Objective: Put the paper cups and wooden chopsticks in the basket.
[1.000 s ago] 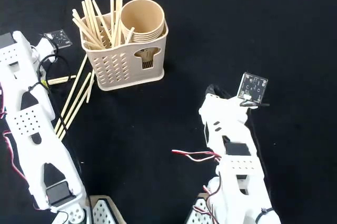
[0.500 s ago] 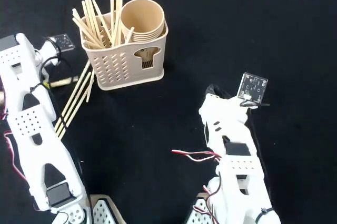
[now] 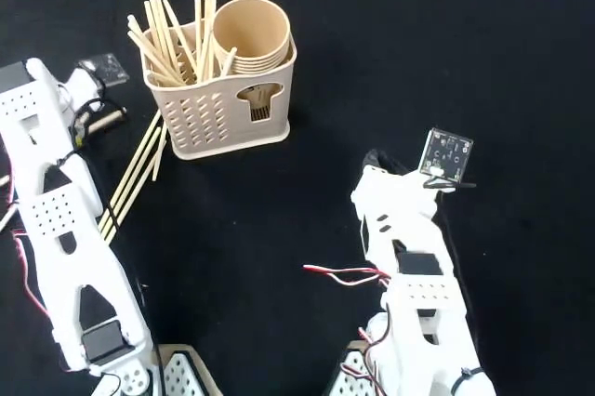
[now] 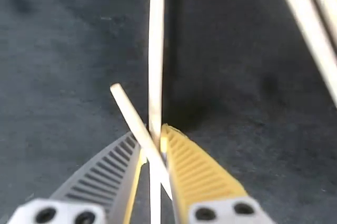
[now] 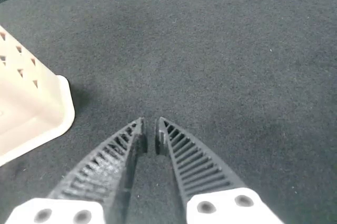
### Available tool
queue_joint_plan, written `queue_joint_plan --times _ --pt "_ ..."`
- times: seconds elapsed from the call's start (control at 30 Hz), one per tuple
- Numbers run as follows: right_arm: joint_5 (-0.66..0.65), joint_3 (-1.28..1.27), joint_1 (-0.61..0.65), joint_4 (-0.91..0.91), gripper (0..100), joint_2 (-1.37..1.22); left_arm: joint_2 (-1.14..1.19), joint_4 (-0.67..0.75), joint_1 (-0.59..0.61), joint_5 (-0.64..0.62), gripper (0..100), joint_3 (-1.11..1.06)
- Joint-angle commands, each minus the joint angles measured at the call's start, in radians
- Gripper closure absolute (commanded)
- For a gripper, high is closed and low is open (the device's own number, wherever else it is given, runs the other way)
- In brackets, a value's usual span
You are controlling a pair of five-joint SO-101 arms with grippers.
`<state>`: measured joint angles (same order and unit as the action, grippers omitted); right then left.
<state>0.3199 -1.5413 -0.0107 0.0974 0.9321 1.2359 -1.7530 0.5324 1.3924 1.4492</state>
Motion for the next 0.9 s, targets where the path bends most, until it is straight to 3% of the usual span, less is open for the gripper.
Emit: queue_joint_plan --times 0.0,0.23,0.67,0.87 --pt "-0.009 0.004 0.008 -0.023 94.6 0.002 -0.018 -0.006 0.002 -0.18 97 0.191" --pt "-0.009 0.004 0.008 -0.023 94.6 0.002 -0.095 -0.006 -0.013 -0.422 97 0.216" --pt "-0.009 0.004 0.008 -0.023 94.6 0.002 -0.304 -0.006 -0.002 -1.039 97 0.217" --pt "-0.009 0.004 0.008 -0.023 94.6 0.002 -0.411 -0.002 -0.007 -1.221 97 0.217"
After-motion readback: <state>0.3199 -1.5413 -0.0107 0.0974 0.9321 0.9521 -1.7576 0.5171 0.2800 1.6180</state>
